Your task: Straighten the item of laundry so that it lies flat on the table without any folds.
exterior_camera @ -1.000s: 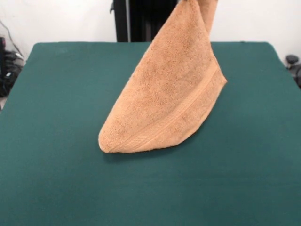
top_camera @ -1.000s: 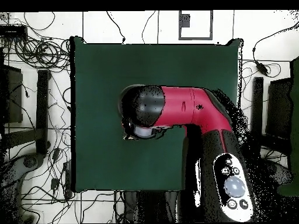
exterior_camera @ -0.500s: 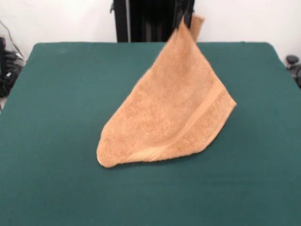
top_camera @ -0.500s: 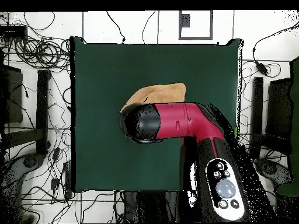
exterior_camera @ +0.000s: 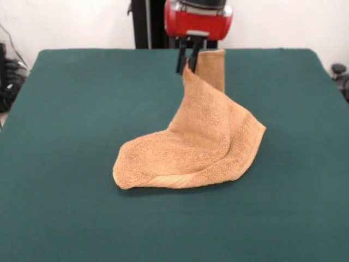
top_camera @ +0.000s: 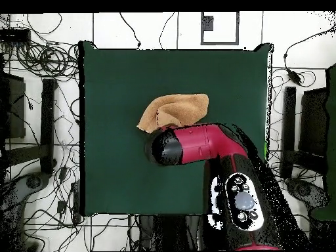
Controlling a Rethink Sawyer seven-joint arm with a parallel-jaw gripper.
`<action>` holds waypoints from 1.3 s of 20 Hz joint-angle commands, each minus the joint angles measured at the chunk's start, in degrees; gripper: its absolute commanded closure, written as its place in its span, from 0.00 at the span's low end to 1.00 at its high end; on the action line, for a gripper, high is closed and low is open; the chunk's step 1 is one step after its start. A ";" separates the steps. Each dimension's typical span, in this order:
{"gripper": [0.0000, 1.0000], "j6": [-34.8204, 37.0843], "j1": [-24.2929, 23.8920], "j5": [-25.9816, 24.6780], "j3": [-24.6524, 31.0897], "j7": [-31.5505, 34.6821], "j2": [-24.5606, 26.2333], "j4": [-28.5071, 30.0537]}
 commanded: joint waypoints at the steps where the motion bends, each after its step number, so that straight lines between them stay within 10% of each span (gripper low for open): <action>1: 1.00 -7.47 2.55 -6.17 -2.24 4.81 6.08 4.14; 16: 1.00 -7.51 5.05 -4.67 -4.23 6.00 7.14 3.36; 26: 1.00 2.34 20.08 11.04 -9.73 20.96 7.24 1.00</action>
